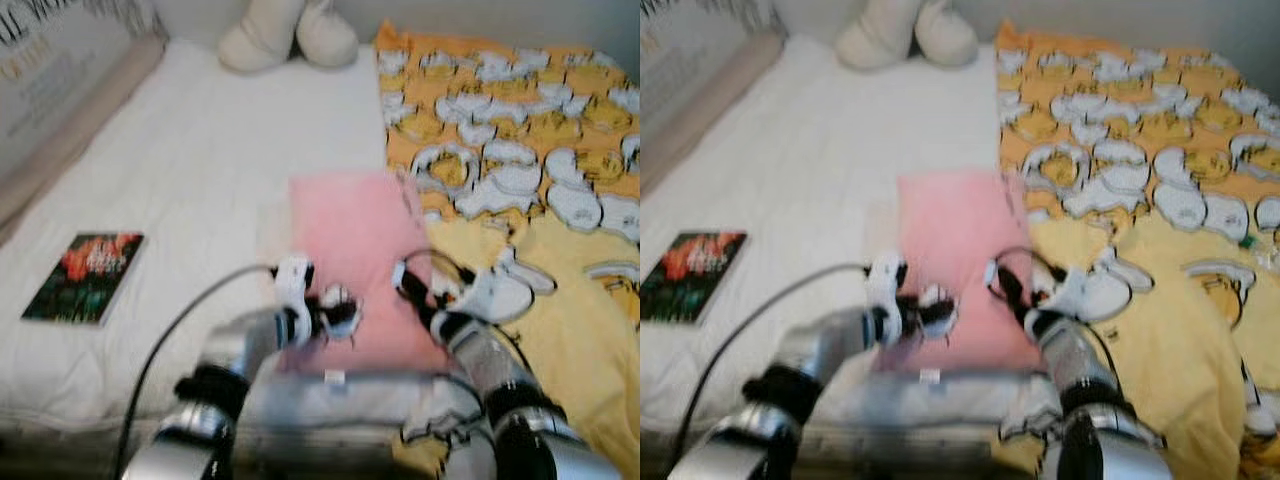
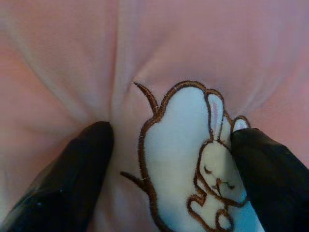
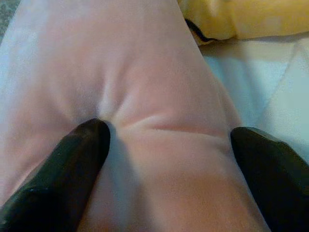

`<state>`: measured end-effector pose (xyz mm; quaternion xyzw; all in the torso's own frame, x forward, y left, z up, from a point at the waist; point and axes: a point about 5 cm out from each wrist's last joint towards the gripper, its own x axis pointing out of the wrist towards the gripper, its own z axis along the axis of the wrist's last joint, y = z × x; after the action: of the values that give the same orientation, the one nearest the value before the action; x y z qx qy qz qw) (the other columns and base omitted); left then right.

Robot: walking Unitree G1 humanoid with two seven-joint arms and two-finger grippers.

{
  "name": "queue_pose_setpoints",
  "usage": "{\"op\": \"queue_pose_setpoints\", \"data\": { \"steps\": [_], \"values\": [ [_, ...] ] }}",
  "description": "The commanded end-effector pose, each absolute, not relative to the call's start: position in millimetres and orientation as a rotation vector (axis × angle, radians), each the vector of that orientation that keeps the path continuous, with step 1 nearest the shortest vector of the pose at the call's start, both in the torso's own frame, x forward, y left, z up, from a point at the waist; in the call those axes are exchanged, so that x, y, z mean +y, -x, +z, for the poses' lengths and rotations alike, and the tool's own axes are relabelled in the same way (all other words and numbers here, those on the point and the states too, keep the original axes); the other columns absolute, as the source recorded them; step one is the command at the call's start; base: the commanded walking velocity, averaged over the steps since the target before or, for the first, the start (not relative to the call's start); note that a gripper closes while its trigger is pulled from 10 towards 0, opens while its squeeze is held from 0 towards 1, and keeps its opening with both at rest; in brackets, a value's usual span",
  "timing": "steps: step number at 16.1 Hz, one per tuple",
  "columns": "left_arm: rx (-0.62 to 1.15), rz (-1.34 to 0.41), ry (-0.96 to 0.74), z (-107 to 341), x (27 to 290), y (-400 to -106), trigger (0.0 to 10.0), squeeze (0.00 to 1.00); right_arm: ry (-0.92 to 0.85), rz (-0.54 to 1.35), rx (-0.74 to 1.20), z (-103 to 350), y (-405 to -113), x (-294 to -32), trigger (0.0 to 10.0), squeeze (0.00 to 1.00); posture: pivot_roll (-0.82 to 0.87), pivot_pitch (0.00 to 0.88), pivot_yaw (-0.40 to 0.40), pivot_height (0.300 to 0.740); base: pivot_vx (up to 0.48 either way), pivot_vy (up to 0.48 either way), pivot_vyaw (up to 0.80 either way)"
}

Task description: Clean up the room

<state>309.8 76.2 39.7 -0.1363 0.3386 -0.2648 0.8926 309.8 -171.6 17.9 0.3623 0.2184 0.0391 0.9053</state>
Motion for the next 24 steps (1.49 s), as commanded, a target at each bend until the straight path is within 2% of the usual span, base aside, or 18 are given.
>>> {"op": "queue_pose_setpoints", "data": {
  "steps": [1, 9, 16, 21, 24],
  "values": [
    [0.742, -0.480, 0.247, 28.2, 85.8, -308.4, 0.0, 0.00, -0.741, 0.102, 0.474, 15.5, -309.6, -165.0, 0.0, 0.00, -0.12, 0.000, 0.036, 0.740, 0.000, 0.000, 0.00],
    [0.655, -0.446, 0.276, 28.0, 97.4, -317.3, 0.0, 0.00, -0.704, 0.066, 0.499, -1.4, -291.2, -180.7, 0.0, 0.00, -0.13, 0.000, 0.028, 0.740, 0.000, 0.000, 0.00],
    [0.554, -0.442, 0.278, 38.6, 105.6, -327.5, 0.0, 0.00, -0.674, 0.091, 0.480, -1.1, -290.6, -177.5, 0.0, 0.00, -0.13, 0.000, 0.026, 0.740, 0.000, 0.000, 0.00],
    [0.367, -0.497, 0.226, 81.8, 121.2, -351.5, 0.0, 0.00, -0.675, 0.167, 0.324, 35.4, -320.2, -166.8, 0.0, 0.00, -0.12, 0.000, 0.024, 0.740, 0.000, 0.000, 0.00],
    [0.229, -0.535, 0.178, 118.7, 125.9, -365.9, 0.0, 0.00, -0.593, 0.171, 0.279, 52.8, -334.1, -166.5, 0.0, 0.00, -0.12, 0.000, 0.023, 0.740, 0.000, 0.000, 0.00]
  ]
}}
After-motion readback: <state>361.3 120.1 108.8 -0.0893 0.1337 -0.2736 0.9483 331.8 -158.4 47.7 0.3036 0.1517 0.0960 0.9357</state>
